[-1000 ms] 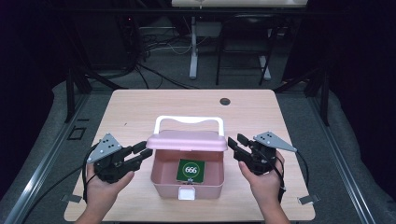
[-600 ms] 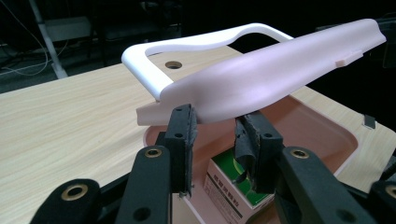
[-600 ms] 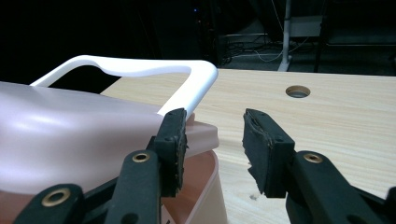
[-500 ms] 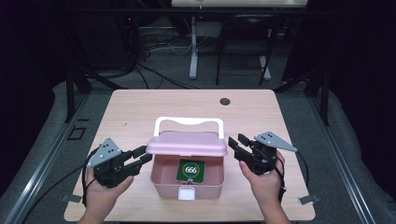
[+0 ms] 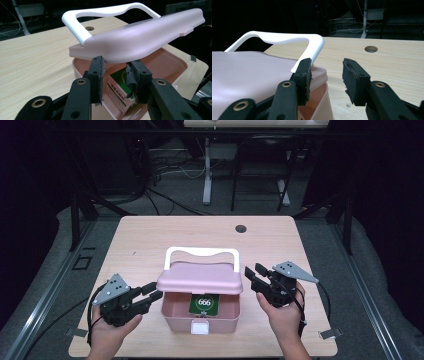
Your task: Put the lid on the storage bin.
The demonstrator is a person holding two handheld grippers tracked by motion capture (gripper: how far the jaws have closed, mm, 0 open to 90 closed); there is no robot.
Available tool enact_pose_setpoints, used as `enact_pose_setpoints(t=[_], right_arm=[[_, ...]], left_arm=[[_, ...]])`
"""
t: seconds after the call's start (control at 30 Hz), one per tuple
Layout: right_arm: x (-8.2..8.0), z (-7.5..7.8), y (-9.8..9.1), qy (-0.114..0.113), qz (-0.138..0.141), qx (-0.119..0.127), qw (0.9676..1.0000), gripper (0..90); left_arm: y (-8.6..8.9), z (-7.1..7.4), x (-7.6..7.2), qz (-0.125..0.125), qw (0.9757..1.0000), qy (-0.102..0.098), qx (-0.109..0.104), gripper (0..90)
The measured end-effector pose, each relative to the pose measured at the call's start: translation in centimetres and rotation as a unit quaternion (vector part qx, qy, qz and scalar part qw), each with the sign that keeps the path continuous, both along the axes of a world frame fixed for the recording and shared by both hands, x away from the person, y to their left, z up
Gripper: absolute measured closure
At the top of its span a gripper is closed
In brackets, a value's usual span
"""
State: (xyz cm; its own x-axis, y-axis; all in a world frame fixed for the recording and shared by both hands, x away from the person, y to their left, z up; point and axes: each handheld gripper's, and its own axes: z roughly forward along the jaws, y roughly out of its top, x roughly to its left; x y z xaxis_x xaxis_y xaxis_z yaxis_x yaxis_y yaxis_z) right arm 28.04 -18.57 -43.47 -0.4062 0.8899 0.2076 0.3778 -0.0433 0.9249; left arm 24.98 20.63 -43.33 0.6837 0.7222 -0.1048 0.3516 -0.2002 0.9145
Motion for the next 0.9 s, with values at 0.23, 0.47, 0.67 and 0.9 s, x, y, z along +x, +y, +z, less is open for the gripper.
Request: enact_pose_setpoints(t=[0.23,0.47,0.67,0.9], right_arm=[[0.1,-0.1,0.0,0.002,0.000,-0.003,1.0000,58.1],[0.0,-0.1,-0.1,0.001,0.000,-0.002,1.0000,58.1],[0.1,-0.3,0.1,0.003,0.002,-0.002,1.0000,57.7],[0.1,-0.3,0.0,0.005,0.000,-0.002,1.0000,57.7]], left_arm=[[0.0,-0.5,-0.4,-0.004,1.0000,0.003,0.006,66.3],[0.1,-1.0,-0.6,-0.006,0.9999,0.008,0.007,66.2],[0.3,-1.6,-0.9,-0.009,0.9999,0.013,0.003,66.1],[0.3,-2.1,-1.1,-0.010,0.9998,0.016,0.005,66.1]])
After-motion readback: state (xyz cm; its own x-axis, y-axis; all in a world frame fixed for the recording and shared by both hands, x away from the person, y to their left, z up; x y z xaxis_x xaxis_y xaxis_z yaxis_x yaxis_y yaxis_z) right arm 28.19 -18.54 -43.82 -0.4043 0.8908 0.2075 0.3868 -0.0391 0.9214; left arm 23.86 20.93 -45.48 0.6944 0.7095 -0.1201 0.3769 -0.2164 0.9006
